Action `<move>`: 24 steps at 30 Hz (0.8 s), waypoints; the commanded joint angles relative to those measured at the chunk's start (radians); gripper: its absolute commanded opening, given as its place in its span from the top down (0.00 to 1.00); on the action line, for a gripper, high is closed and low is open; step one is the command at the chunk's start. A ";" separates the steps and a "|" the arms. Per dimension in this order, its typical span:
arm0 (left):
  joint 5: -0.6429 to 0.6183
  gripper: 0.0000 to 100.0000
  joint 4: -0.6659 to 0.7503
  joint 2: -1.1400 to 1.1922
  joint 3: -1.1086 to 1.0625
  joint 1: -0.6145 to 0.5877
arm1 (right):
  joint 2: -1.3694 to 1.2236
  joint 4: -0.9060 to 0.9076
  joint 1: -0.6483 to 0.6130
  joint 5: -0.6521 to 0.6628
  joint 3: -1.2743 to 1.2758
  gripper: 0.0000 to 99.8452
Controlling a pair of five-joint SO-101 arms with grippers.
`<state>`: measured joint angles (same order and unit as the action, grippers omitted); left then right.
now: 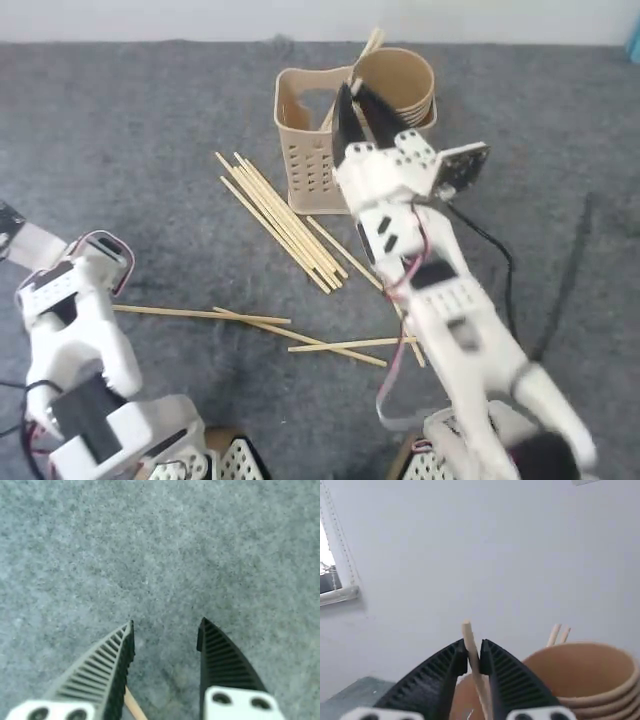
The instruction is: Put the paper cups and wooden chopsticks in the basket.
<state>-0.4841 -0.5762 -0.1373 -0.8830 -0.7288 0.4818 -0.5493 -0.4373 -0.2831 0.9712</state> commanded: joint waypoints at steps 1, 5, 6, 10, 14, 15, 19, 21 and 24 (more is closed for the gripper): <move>-0.005 0.80 -0.005 -0.002 0.048 0.008 | 0.426 0.372 -0.059 -0.014 0.068 0.96; -0.005 0.80 -0.005 -0.002 0.048 0.008 | 0.704 0.774 -0.090 -0.009 0.084 0.96; -0.005 0.80 -0.005 -0.002 0.048 0.008 | 0.765 0.875 -0.093 -0.009 0.084 0.96; -0.005 0.80 -0.005 -0.002 0.048 0.008 | 0.947 1.274 -0.094 0.038 0.095 0.96; -0.005 0.80 -0.005 -0.002 0.048 0.008 | 0.983 1.504 -0.136 0.135 0.169 0.96; -0.005 0.80 -0.005 -0.002 0.047 0.008 | 0.983 1.532 -0.157 0.166 0.199 0.96; -0.005 0.80 -0.005 -0.002 0.047 0.006 | 0.983 1.552 -0.272 0.299 0.339 0.96; -0.005 0.80 -0.005 -0.002 0.047 0.005 | 0.983 1.549 -0.317 0.364 0.382 0.96; -0.005 0.80 -0.005 -0.002 0.047 0.002 | 0.981 1.534 -0.367 0.450 0.431 0.94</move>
<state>-0.4841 -0.5762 -0.1373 -0.8830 -0.7288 1.4438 0.9943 -0.7396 0.0529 1.3702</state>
